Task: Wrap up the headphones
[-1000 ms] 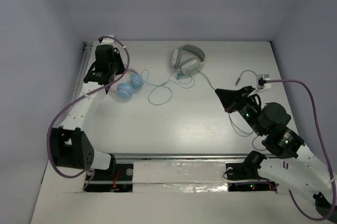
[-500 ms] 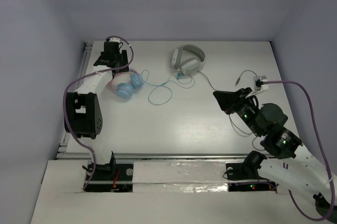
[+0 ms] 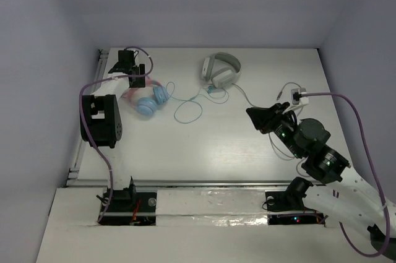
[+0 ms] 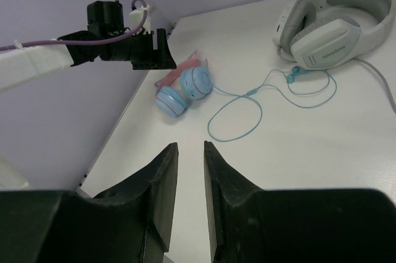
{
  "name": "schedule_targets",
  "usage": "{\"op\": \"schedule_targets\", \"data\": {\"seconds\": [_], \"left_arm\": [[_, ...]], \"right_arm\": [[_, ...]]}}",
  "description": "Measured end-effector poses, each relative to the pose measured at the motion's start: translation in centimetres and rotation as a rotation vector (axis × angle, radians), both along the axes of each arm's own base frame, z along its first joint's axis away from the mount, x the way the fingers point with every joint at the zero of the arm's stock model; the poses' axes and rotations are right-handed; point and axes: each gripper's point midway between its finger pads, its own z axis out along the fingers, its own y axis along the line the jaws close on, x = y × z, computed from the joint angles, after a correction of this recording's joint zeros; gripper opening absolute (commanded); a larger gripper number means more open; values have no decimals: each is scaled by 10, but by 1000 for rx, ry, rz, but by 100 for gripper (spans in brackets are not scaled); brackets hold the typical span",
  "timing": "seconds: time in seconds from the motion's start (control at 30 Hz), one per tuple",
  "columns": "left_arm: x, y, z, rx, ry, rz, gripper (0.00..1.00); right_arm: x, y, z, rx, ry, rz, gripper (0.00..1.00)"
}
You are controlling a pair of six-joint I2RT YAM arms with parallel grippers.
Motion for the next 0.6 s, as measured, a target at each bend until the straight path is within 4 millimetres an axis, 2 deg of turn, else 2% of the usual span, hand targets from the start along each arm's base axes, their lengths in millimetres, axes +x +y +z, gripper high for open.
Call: {"op": "schedule_targets", "data": {"seconds": [0.13,0.2,0.33,0.37,0.4,0.47,0.53,0.57,0.6], "left_arm": [[15,3,-2,8,-3,-15,62],[23,2,-7,7,-5,-22,57],[23,-1,-25,-2,25,-36,52],[23,-1,-28,-3,32,-36,41],[22,-1,-31,-6,37,-35,35],[21,0,-33,5,37,-37,31],[23,2,-32,0,27,-33,24],[23,2,-33,-2,26,-29,15],[23,3,-33,-3,23,-28,13]], "right_arm": [[4,4,-4,-9,12,1,30],[6,7,-6,-12,16,3,30],[10,11,-10,-19,26,4,30],[10,12,-10,-19,27,3,30],[11,12,-10,-20,27,3,30],[12,13,-11,-20,28,3,30],[12,14,-12,-22,29,4,30],[13,14,-12,-24,31,4,30],[13,15,-13,-25,32,4,30]]}}
